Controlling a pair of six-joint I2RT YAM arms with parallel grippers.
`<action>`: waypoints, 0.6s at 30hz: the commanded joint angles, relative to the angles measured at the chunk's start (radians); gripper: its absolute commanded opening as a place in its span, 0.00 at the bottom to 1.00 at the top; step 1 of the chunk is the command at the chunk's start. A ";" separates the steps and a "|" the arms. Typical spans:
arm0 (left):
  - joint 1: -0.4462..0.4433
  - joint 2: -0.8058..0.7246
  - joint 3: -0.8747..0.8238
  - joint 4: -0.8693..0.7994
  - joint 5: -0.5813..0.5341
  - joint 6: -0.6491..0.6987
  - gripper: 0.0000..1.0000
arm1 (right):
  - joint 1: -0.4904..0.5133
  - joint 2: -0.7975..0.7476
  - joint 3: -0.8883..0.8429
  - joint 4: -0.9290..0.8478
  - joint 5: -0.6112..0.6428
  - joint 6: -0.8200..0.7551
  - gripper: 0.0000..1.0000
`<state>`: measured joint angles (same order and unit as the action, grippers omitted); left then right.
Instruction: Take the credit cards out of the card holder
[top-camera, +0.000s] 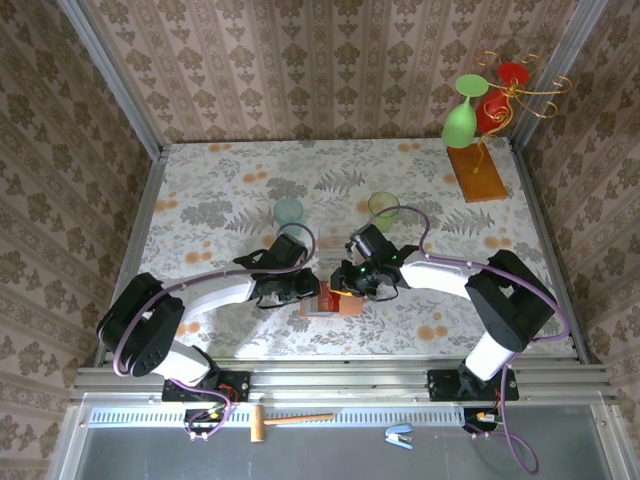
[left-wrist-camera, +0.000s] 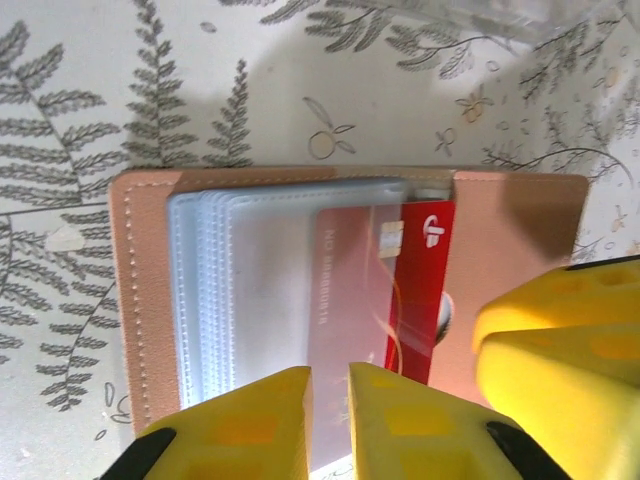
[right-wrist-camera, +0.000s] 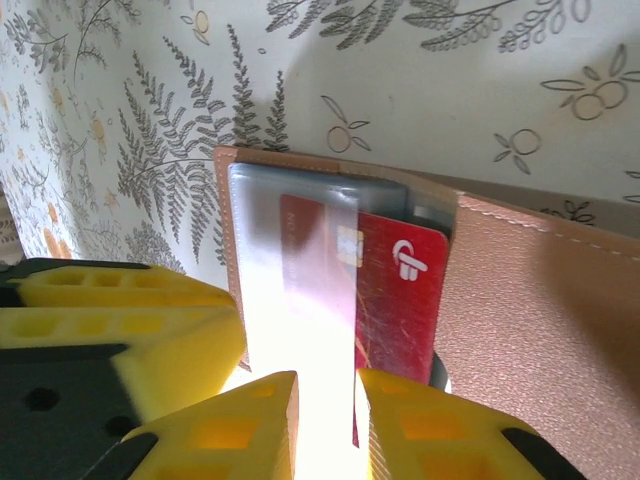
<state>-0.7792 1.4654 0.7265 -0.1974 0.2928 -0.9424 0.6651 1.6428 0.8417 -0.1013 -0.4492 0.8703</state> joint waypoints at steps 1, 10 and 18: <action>-0.003 -0.009 0.028 -0.021 0.020 0.010 0.16 | -0.015 -0.012 -0.029 0.036 -0.026 0.016 0.21; -0.006 0.044 0.015 0.008 0.043 0.014 0.13 | -0.035 0.023 -0.064 0.091 -0.071 0.029 0.21; 0.014 0.067 -0.008 0.002 0.059 0.017 0.13 | -0.042 0.033 -0.072 0.059 -0.044 0.011 0.21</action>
<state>-0.7761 1.5238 0.7288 -0.1867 0.3340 -0.9421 0.6315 1.6562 0.7799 -0.0265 -0.4911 0.8902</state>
